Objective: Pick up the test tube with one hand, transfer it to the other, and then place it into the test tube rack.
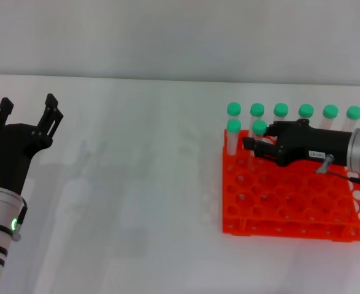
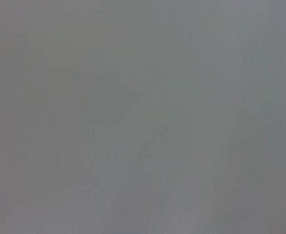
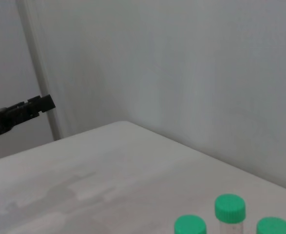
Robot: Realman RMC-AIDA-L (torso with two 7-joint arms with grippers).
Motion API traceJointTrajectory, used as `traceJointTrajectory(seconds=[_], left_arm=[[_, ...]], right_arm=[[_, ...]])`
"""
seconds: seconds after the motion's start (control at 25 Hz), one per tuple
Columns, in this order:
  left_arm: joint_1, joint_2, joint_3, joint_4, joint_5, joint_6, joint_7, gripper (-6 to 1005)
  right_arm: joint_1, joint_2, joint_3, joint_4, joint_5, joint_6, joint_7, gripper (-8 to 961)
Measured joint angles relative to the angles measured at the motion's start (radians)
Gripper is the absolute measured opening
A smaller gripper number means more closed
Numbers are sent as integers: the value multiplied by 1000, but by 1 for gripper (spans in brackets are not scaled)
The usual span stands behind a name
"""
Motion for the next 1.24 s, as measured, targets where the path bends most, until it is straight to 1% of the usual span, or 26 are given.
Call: traceJointTrajectory(seconds=[0.04, 0.36, 0.44, 0.52, 0.68, 0.72, 0.76, 0.8, 0.84, 0.88, 0.92, 0.96, 1.0, 1.04, 1.16, 1.24], left_arm=[[0, 0, 0, 0, 0, 0, 0, 892], [2, 0, 0, 0, 0, 0, 0, 892], [2, 0, 0, 0, 0, 0, 0, 892], [2, 0, 0, 0, 0, 0, 0, 892], [1, 0, 0, 0, 0, 0, 0, 892], [1, 0, 0, 0, 0, 0, 0, 892], [1, 0, 0, 0, 1, 0, 0, 892], [2, 0, 0, 0, -1, 0, 0, 893], [2, 0, 0, 0, 0, 0, 0, 893], [2, 0, -1, 0, 0, 0, 0, 893], [2, 0, -1, 0, 1, 0, 0, 893], [1, 0, -1, 0, 1, 0, 0, 893], [1, 0, -2, 0, 1, 0, 0, 893], [1, 0, -2, 0, 1, 0, 0, 893], [-1, -2, 0, 3, 5, 29, 0, 893], [1, -4, 5, 9, 9, 57, 0, 893]], right_arm=[[-4, -1, 1, -1, 2, 7, 3, 250], [-72, -3, 12, -39, 13, 53, 20, 516], [-104, -6, 21, -53, 25, 83, 22, 574], [-136, -10, 52, -65, 29, 123, 22, 632], [-216, -25, 197, -70, 28, 234, 16, 764], [-248, -32, 263, -66, 33, 254, 11, 800], [-262, -31, 304, -62, 40, 257, 4, 837], [-289, -28, 379, -50, 52, 260, -14, 874], [-304, -23, 439, -37, 68, 262, -41, 873], [-324, -16, 534, 11, 106, 265, -112, 872], [-333, -12, 590, 52, 138, 268, -173, 871], [-338, -12, 651, 124, 197, 273, -261, 871], [-340, -12, 680, 165, 229, 275, -318, 870], [-341, -12, 733, 266, 319, 278, -479, 869], [-336, -11, 761, 374, 411, 292, -694, 869], [-331, -10, 764, 418, 448, 311, -794, 869]])
